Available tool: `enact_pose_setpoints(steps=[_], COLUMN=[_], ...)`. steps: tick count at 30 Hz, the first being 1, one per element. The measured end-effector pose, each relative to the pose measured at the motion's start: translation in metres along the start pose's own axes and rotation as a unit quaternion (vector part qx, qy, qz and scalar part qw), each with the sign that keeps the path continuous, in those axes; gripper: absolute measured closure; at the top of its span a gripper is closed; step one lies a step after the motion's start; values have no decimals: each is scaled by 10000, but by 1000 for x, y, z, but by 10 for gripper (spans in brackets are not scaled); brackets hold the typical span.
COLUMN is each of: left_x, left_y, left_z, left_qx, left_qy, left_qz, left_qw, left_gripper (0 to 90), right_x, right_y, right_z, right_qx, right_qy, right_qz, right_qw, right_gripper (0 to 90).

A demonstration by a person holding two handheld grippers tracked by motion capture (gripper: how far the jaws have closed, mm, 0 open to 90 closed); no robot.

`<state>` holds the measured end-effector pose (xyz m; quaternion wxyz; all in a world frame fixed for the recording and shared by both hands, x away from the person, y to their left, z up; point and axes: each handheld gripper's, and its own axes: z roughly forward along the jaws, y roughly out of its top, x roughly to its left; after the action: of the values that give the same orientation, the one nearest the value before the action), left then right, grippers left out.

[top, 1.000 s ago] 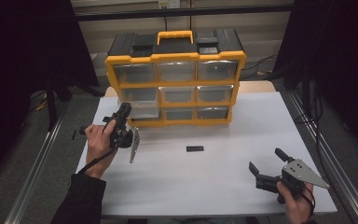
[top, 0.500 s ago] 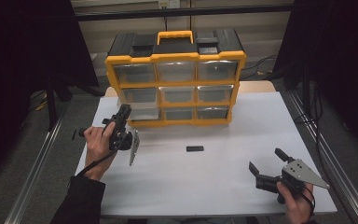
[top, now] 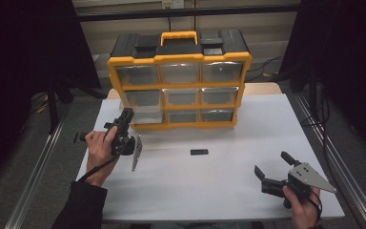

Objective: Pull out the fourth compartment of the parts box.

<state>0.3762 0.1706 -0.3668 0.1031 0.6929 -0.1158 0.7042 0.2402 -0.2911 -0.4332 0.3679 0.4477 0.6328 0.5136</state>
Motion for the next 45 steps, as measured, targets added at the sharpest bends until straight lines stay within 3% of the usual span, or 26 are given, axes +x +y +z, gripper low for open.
enact_pose_setpoints(steps=[32,45], left_x=[1,0], left_y=[2,2], left_z=[-12,-11], left_qx=[-63,-83], left_qy=[-3,0], left_qz=[101,-3], left_qw=[9999,10000], left_gripper=[799,782], right_x=[0,0], right_y=[0,0], right_z=[0,0], right_qx=[21,19], right_qy=[11,9], right_qz=[-17,-16], right_qw=[10000,10000], right_gripper=[0,0])
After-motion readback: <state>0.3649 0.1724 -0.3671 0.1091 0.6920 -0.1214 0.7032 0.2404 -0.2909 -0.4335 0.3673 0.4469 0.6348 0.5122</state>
